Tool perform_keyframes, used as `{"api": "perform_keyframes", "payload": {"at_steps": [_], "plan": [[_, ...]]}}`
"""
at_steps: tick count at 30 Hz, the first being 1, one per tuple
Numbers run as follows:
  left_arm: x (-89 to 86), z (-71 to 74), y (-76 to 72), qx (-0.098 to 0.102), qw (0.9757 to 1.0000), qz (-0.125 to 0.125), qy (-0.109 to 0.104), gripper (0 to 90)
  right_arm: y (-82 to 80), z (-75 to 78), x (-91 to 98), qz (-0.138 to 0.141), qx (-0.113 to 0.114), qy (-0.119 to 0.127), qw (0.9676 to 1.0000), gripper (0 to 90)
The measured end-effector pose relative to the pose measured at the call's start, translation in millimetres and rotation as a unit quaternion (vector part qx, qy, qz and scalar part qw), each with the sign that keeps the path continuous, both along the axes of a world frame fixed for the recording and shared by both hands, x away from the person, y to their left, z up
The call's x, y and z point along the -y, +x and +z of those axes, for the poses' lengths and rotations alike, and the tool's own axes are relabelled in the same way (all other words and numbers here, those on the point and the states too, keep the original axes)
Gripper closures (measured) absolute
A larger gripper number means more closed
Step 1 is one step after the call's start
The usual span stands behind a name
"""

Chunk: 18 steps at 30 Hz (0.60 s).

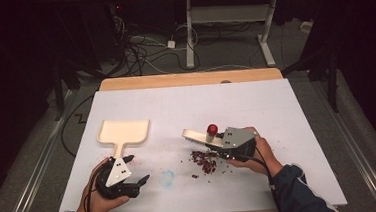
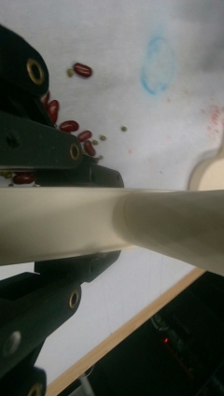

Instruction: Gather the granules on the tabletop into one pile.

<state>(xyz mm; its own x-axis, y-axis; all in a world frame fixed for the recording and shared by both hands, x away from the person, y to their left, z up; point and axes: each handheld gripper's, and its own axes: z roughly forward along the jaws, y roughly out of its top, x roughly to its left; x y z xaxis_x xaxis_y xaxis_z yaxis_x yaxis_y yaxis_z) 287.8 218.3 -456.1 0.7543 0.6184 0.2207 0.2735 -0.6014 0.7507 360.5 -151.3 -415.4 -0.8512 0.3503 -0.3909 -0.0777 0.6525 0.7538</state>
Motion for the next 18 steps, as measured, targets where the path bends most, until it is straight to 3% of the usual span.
{"api": "perform_keyframes", "payload": {"at_steps": [4, 6, 10, 13, 16, 18], "plan": [[-2.8, 1.7, -0.4, 0.005, 1.0, 0.006, -0.005, 20.9, -12.4, 14.8, -1.7, -0.027, -0.051, 0.045, 0.9973, 67.2], [-5.1, 3.0, -0.4, 0.008, 0.9999, 0.01, -0.009, 20.9, -22.0, 18.8, -5.8, -0.03, -0.089, 0.069, 0.9931, 67.2], [-7.9, 4.9, -1.1, 0.01, 0.9997, 0.018, -0.012, 20.9, -41.3, 19.3, -18.9, -0.003, -0.147, 0.085, 0.9855, 67.3], [-11.5, 6.6, -0.6, 0.014, 0.9995, 0.025, -0.015, 20.9, -48.7, 12.2, -29.4, 0.016, -0.186, 0.087, 0.9785, 67.3], [-15.8, 7.8, 1.2, 0.016, 0.999, 0.035, -0.022, 20.9, -50.4, -0.5, -40.0, 0.015, -0.231, 0.093, 0.9685, 67.3], [-17.8, 8.1, 2.1, 0.016, 0.9987, 0.039, -0.029, 20.9, -50.4, -8.1, -45.6, 0.012, -0.248, 0.095, 0.9639, 67.3]]}}
